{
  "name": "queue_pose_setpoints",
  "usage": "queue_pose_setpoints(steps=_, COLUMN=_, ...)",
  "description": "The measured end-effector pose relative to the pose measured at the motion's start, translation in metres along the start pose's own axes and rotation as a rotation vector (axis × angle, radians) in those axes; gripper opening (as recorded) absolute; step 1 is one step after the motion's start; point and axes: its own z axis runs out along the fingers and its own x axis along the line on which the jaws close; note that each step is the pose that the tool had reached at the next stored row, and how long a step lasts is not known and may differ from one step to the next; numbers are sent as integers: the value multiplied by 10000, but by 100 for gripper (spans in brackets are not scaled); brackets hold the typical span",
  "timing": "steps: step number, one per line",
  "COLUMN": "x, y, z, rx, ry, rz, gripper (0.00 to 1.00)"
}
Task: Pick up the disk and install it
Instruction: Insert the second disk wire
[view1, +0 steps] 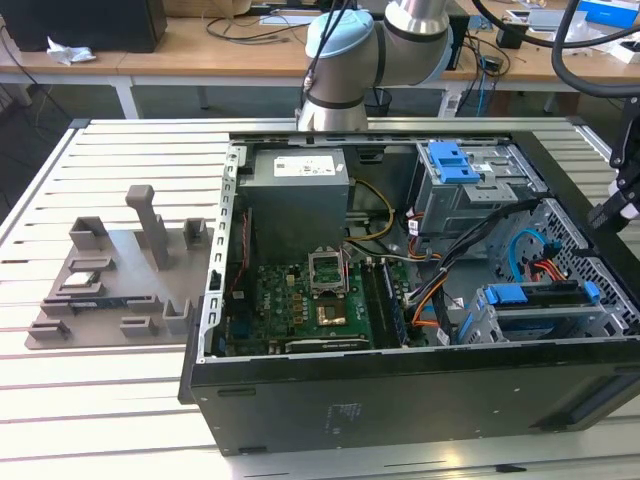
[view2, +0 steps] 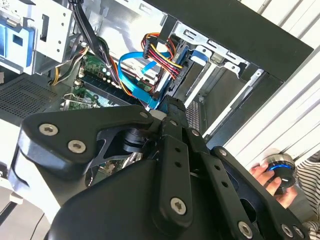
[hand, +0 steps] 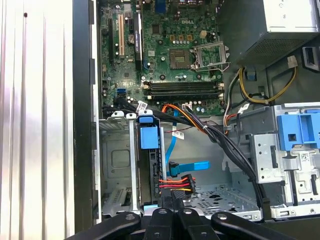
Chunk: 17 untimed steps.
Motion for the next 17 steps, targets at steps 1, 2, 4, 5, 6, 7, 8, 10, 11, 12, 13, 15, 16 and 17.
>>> queue_pose_setpoints(steps=1, x=0, y=0, z=0, rx=0, ry=0, rz=0, gripper=11)
queue_pose_setpoints(steps=2, x=0, y=0, z=0, rx=0, ry=1, rz=0, gripper=11)
queue_pose_setpoints(steps=4, x=0, y=0, z=-1, rx=0, ry=1, rz=0, gripper=11)
queue_pose_setpoints(steps=5, x=0, y=0, z=-1, rx=0, ry=0, rz=0, gripper=11)
queue_pose_setpoints(steps=6, x=0, y=0, z=-1, rx=0, ry=0, rz=0, gripper=11)
queue_pose_setpoints(steps=7, x=0, y=0, z=-1, rx=0, ry=1, rz=0, gripper=17)
queue_pose_setpoints(steps=8, x=0, y=0, z=-1, rx=0, ry=1, rz=0, gripper=24)
queue_pose_setpoints(steps=10, x=0, y=0, z=-1, rx=0, ry=0, rz=0, gripper=35)
queue_pose_setpoints(steps=11, x=0, y=10, z=-1, rx=2, ry=4, rz=0, gripper=42)
queue_pose_setpoints(steps=12, x=2, y=34, z=15, rx=5, ry=4, rz=-1, gripper=42)
queue_pose_setpoints(steps=13, x=6, y=53, z=38, rx=5, ry=3, rz=-1, gripper=42)
queue_pose_setpoints(steps=15, x=15, y=113, z=121, rx=5, ry=-1, rz=0, gripper=42)
queue_pose_setpoints(steps=16, x=17, y=116, z=141, rx=5, ry=0, rz=0, gripper=42)
queue_pose_setpoints(steps=17, x=19, y=111, z=179, rx=4, ry=1, rz=-1, gripper=42)
